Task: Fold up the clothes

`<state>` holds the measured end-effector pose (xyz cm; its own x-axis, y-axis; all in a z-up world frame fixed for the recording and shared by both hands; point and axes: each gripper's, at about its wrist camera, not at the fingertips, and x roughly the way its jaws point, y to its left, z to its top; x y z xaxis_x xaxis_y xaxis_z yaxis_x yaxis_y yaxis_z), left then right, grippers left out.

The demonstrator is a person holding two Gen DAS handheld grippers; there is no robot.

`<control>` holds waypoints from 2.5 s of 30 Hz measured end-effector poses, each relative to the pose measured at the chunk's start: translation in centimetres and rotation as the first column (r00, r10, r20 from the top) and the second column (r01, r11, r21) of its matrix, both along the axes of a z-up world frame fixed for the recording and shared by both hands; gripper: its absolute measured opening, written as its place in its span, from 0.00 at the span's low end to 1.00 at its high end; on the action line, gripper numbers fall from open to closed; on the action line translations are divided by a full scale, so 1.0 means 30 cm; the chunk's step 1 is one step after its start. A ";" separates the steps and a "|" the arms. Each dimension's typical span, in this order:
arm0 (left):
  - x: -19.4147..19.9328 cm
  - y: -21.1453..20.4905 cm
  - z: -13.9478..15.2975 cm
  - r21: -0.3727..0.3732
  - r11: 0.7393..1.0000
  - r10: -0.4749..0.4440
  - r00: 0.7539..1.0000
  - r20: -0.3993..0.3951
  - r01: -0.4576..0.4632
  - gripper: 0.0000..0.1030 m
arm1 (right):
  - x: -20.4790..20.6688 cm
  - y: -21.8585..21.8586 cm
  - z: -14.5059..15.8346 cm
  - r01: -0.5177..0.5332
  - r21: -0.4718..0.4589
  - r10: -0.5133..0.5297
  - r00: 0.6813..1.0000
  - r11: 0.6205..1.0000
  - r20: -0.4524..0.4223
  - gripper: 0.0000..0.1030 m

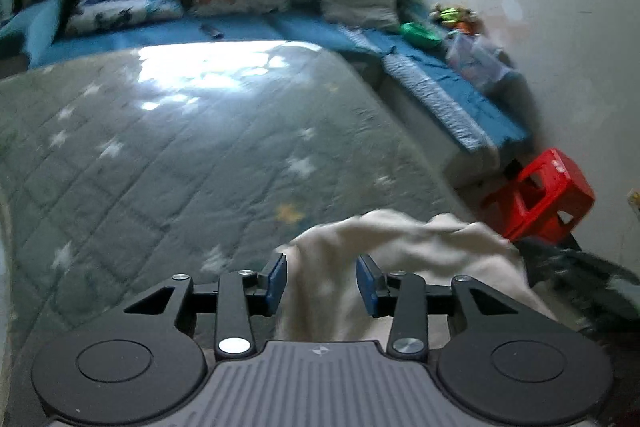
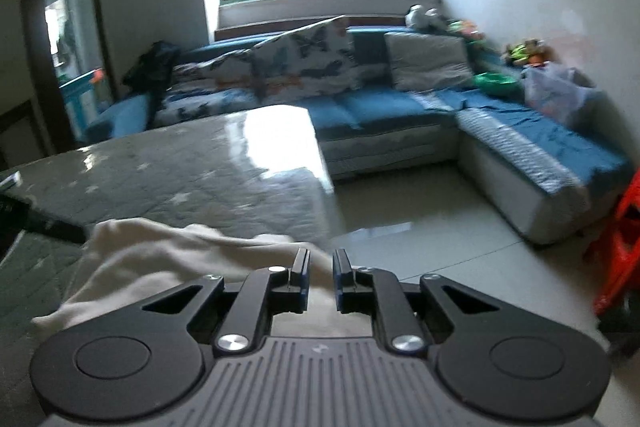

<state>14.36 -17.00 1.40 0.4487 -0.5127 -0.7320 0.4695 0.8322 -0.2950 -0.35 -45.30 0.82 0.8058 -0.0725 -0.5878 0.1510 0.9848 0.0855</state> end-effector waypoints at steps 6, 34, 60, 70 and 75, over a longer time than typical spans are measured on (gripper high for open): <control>0.022 -0.106 -0.017 -0.018 0.997 -0.080 0.997 -0.008 0.080 0.38 | 0.077 0.033 -0.050 -0.033 0.034 0.034 0.999 0.999 -0.032 0.11; 0.083 -0.187 -0.120 0.055 0.997 -0.059 0.998 -0.023 0.060 0.42 | -0.079 0.196 -0.063 -0.156 0.019 0.157 0.987 0.987 -0.025 0.22; -0.189 -0.012 -0.122 0.100 0.983 -0.157 0.987 0.022 0.155 0.50 | -0.299 0.073 -0.062 0.027 0.007 -0.027 1.000 1.000 0.014 0.28; -0.184 0.041 -0.136 0.087 0.989 -0.122 0.992 0.010 0.121 0.51 | -0.244 0.042 -0.070 0.042 0.055 -0.042 0.999 0.998 0.000 0.28; -0.195 0.060 -0.116 0.070 0.992 -0.108 0.994 0.009 0.107 0.52 | -0.254 0.108 -0.050 0.016 -0.004 -0.016 1.000 1.000 0.027 0.30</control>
